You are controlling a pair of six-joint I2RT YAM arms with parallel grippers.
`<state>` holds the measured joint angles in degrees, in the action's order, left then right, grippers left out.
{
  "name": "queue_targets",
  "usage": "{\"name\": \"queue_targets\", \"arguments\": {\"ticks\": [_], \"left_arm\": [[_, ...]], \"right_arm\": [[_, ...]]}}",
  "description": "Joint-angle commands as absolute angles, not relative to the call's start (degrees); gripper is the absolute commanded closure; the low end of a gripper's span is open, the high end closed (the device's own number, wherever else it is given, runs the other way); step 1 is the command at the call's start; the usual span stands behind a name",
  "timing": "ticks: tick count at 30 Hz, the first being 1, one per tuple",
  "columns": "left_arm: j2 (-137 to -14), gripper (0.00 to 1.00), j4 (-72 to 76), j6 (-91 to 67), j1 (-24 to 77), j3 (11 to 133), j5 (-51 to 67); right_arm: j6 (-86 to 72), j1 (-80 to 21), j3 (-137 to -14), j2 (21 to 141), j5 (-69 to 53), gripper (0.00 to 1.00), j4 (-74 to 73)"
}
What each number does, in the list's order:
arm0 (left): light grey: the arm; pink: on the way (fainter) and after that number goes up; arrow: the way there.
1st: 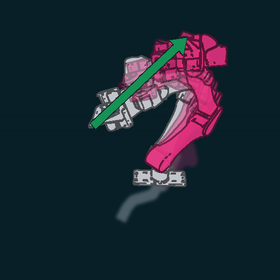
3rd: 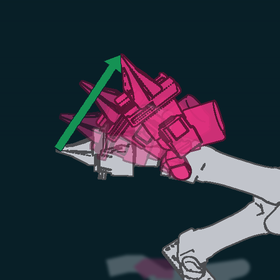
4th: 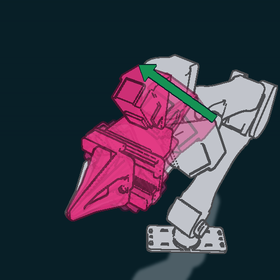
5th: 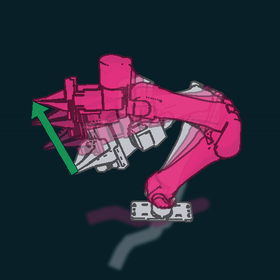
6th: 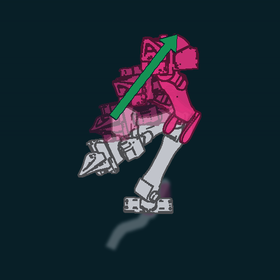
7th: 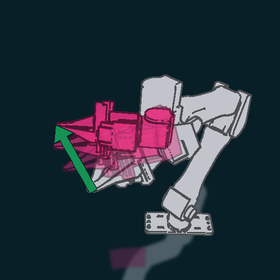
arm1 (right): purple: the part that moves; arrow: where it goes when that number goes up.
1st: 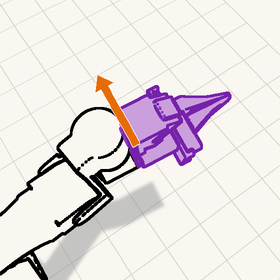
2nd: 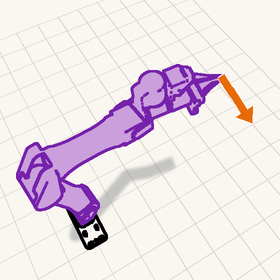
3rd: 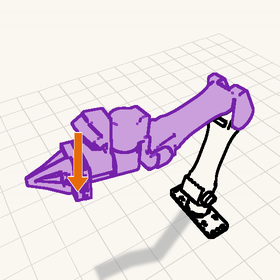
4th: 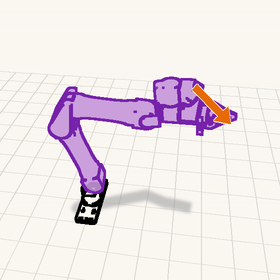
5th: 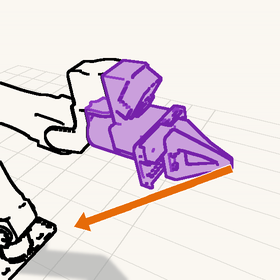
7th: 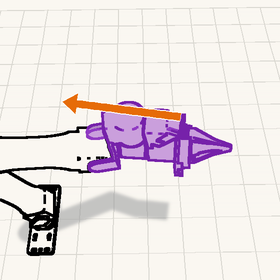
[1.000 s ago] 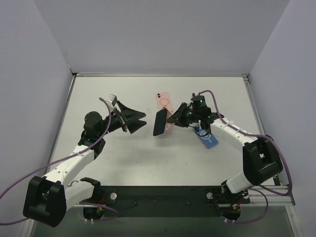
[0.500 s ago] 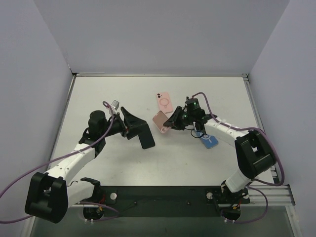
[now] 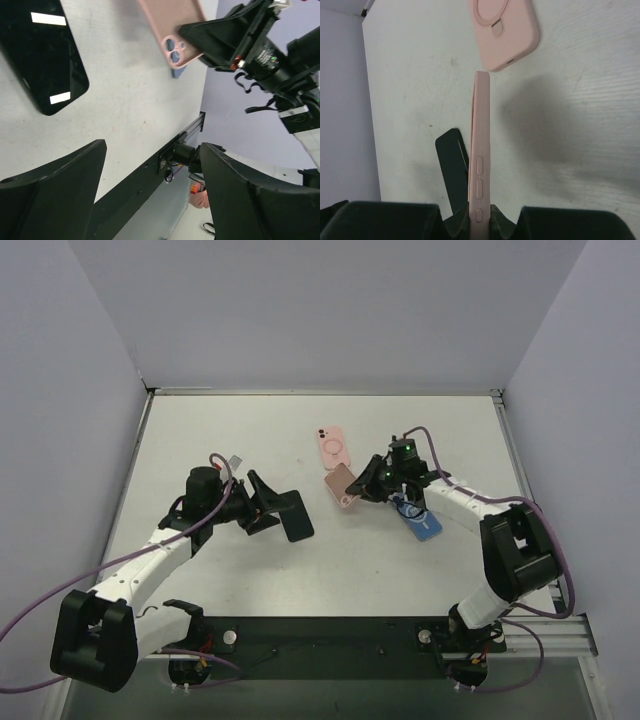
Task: Take the phone out of the phone case
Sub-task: Remove the phone case from the phone, then place the phone case at the center of the board.
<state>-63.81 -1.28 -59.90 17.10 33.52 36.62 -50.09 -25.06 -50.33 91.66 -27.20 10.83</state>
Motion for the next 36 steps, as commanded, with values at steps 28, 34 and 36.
{"name": "queue_targets", "arguments": {"ticks": [28,34,36], "left_arm": [[-51.9,0.14,-15.8,-52.8,17.1,32.6,28.8],[-54.0,0.14,-14.3,-52.8,17.3,33.0,29.6],[-54.5,0.14,-13.8,-52.8,17.4,33.0,29.8]], "right_arm": [[-45.5,15.3,-71.4,100.4,-15.8,0.14,-12.7],[-39.0,12.7,-63.0,94.9,-18.1,0.14,-13.5],[-35.4,9.8,-60.8,94.0,-18.0,0.13,-15.3]]}}
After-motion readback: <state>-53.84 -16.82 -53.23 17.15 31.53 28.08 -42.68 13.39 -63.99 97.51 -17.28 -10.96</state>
